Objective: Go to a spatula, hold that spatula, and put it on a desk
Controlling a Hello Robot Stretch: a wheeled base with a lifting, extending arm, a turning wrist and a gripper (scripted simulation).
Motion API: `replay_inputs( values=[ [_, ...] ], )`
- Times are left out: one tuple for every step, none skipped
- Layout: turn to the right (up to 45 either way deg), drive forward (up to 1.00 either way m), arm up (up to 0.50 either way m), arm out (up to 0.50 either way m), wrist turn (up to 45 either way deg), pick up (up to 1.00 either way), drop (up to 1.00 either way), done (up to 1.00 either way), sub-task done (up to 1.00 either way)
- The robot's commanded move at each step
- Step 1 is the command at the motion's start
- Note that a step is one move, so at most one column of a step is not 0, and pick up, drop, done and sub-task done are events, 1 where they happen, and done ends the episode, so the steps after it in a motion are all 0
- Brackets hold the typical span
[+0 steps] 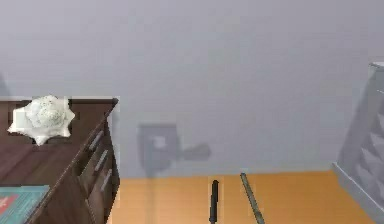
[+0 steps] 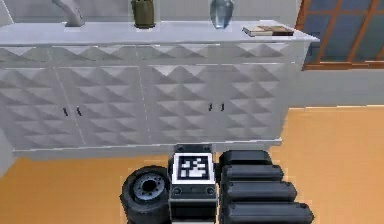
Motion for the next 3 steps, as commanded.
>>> replay_inputs(
  values=[
    [0.0,0.50,0.00,0.00,0.0,0.00,0.00,0.00,0.00],
    [45.0,0.00,0.00,0.00,0.0,0.00,0.00,0.00,0.00],
    [36.0,0.00,0.00,0.00,0.0,0.00,0.00,0.00,0.00]
  ],
)
